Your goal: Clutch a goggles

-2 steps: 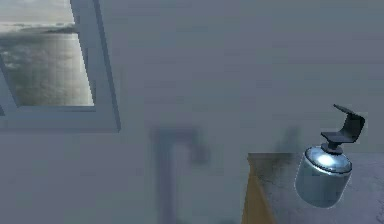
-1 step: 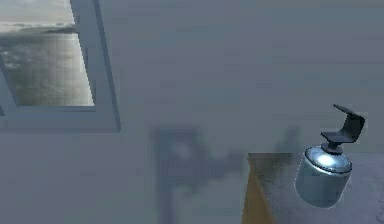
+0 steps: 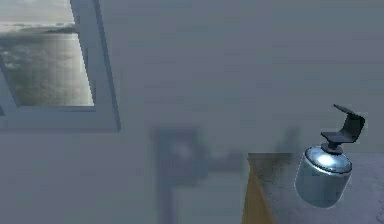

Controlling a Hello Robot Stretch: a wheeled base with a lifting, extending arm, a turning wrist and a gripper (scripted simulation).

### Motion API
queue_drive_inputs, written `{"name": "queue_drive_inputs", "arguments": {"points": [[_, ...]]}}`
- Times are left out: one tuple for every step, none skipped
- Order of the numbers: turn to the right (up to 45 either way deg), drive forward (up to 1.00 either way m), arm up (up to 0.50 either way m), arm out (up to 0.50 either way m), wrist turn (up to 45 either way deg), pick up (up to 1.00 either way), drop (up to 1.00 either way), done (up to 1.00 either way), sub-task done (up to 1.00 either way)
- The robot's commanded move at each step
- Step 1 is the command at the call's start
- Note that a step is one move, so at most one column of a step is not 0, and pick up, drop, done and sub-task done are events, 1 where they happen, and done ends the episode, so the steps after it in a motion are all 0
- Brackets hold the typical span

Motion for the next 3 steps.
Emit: {"name": "queue_drive_inputs", "arguments": {"points": [[0.0, 0.0, 0.0, 0.0, 45.0, 0.0, 0.0, 0.0, 0.0], [0.0, 0.0, 0.0, 0.0, 45.0, 0.0, 0.0, 0.0, 0.0], [0.0, 0.0, 0.0, 0.0, 24.0, 0.0, 0.0, 0.0, 0.0]]}}
